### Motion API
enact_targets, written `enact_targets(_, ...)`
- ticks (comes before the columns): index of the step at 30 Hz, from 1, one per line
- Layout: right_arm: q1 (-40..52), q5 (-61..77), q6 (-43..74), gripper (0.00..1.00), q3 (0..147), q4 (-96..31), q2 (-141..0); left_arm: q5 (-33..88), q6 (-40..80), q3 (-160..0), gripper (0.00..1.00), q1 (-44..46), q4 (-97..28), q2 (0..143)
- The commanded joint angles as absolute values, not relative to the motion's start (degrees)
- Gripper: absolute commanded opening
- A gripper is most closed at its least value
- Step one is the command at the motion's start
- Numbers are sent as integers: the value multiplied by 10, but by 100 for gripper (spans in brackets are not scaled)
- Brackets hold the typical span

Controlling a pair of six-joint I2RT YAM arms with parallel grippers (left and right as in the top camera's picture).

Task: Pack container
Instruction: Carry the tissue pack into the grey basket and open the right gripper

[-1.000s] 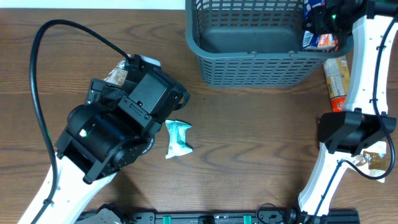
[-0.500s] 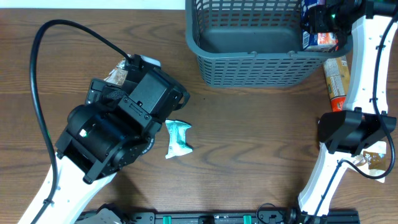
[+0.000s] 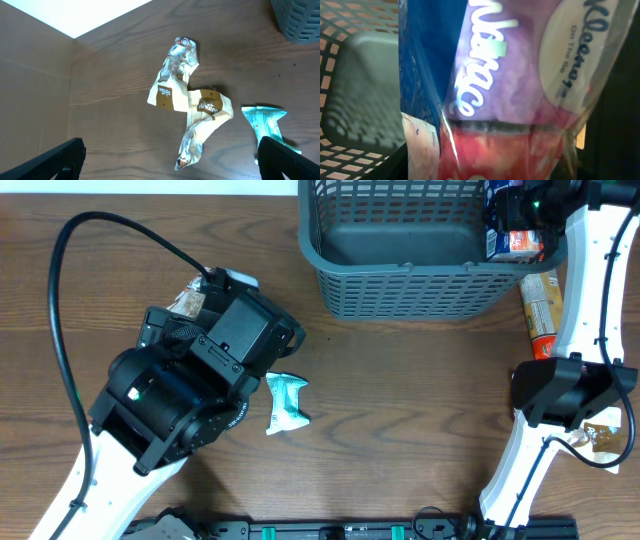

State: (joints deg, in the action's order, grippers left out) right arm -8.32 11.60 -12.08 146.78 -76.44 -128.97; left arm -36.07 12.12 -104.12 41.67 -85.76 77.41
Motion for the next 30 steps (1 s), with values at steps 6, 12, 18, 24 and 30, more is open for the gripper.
enact_targets(6, -72, 125, -116, 65, 1472, -758, -1287, -371, 121, -1044, 99, 414, -868, 775)
enact_targets(12, -71, 125, -112, 67, 1472, -749, -1287, -371, 121, -1044, 99, 414, -869, 775)
enact_targets(18, -74, 124, -89, 77, 1480, -696, -1284, -371, 120, -1044, 99, 414, -870, 775)
enact_targets(24, -101, 149, -47, 93, 1565, -638, -1270, -371, 120, -1044, 99, 414, -870, 775)
enact_targets(30, -158, 184, -17, 98, 1692, -663, -1260, -371, 120, -1044, 99, 414, -870, 775)
